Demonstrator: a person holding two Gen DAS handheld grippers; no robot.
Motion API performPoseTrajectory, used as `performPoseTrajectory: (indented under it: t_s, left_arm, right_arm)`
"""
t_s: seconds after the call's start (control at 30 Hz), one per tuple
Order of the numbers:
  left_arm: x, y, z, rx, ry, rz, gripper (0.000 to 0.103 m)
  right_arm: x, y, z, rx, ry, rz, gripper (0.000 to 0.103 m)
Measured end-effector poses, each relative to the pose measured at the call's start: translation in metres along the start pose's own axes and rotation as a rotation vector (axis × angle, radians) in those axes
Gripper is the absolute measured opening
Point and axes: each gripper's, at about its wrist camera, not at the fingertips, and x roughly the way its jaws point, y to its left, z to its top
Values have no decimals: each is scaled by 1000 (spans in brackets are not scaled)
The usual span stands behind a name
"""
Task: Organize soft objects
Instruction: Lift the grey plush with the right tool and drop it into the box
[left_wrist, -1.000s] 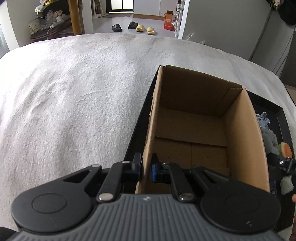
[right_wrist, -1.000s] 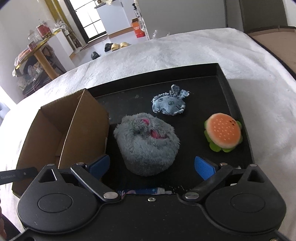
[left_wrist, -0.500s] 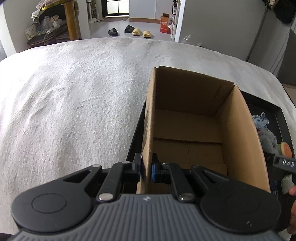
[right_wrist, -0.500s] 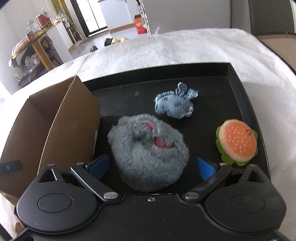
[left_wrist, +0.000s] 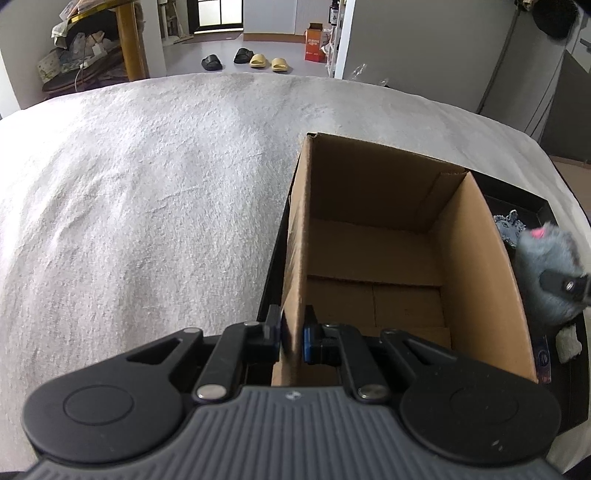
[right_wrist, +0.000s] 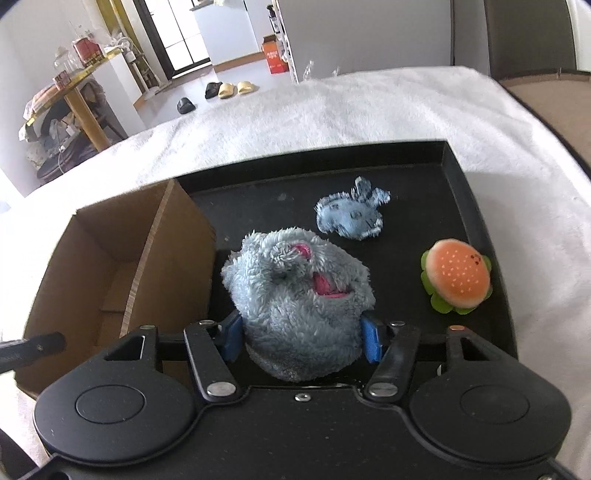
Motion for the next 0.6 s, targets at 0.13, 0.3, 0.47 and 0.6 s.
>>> performPoseTrajectory:
  t_s: [0.13,0.3,0.47,0.6]
  left_arm:
    - [-4,2,-3,13,-11,-10,10]
    - [-7,4,-5,21,-24,-29,10]
    - [-5,9,-8,17,-11,-46,11]
    - [-5,9,-9,21,-5,-59,12]
  right_arm:
    - [-17,9,6,3,-36,-6,59]
    - [-37,20,14,-9,-79,-6,59]
    - [-51,35,19,-31,-109,-8,59]
    - [-60,49,19,-49,-123,-5,59]
